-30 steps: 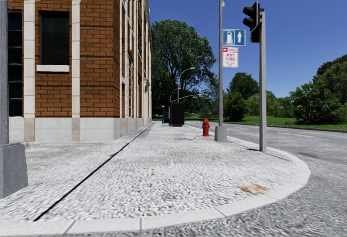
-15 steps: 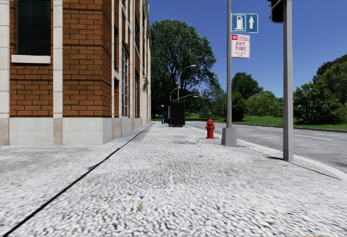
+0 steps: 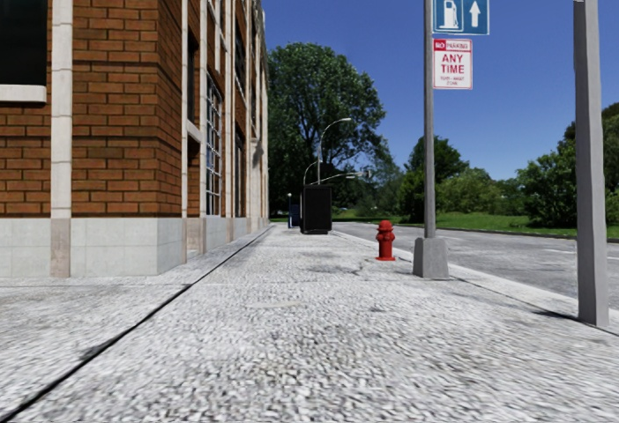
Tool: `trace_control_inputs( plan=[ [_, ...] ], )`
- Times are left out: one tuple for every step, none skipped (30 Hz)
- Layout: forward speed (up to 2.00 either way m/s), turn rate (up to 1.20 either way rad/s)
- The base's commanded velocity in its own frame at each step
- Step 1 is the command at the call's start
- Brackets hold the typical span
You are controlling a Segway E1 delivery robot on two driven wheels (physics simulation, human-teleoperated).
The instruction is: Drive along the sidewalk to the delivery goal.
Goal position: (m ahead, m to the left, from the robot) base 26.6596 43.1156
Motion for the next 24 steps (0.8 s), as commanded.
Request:
trace_control_inputs(
  plan=[
    [2.00, 0.00],
    [2.00, 0.00],
    [2.00, 0.00],
    [2.00, 0.00],
    [2.00, 0.00],
    [2.00, 0.00],
    [2.00, 0.00],
    [2.00, 0.00],
    [2.00, 0.00],
    [2.00, 0.17],
    [2.00, 0.41],
    [2.00, 0.66],
    [2.00, 0.66],
    [2.00, 1.20],
    [2.00, 1.20],
    [2.00, 1.20],
    [2.00, 1.20],
    [2.00, 1.20],
    [2.00, 1.20],
    [2.00, 1.20],
    [2.00, 1.20],
    [2.00, 1.20],
    [2.00, 1.20],
    [2.00, 1.20]
  ],
)
